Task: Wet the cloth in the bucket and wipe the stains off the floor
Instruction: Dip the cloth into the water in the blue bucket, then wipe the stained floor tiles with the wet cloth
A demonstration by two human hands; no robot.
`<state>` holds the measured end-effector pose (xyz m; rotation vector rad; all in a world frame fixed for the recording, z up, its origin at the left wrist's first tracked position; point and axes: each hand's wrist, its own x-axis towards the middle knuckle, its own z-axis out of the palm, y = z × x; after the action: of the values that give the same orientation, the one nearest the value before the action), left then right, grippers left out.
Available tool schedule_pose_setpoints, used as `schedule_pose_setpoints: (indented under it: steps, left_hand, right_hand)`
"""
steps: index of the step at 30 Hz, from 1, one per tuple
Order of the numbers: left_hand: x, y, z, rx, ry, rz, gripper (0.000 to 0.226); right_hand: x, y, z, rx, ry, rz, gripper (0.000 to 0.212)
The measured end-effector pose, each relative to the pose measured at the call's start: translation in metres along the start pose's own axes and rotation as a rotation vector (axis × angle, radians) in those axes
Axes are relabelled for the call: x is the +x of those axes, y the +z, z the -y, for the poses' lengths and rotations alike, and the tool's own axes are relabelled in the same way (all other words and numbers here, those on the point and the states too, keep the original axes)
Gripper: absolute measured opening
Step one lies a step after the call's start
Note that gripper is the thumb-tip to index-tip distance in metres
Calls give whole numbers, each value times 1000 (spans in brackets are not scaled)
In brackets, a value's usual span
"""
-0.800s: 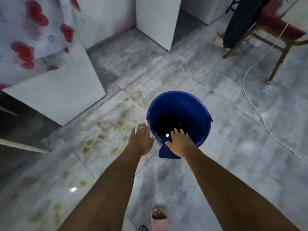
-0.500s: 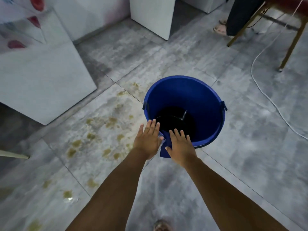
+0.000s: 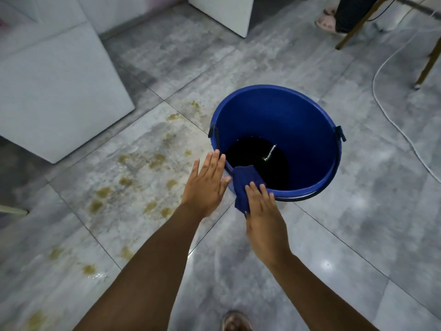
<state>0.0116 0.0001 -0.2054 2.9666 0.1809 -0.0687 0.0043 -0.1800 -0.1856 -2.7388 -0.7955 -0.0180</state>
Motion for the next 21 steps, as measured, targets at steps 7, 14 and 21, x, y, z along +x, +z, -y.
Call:
schedule_pose_setpoints:
  steps: [7,14,21]
  left_hand:
    - [-66,52,58,-146,-300,37,70]
    - [-188,176,90,-159,-640,153,90]
    - [-293,288,77,-278,-1093,127,66]
  right_hand:
    - [-19,60,50,162,-60,127,78]
    - [8,180,81,65,-277,372,62]
    - [-24,284,92,-193,-708,808,73]
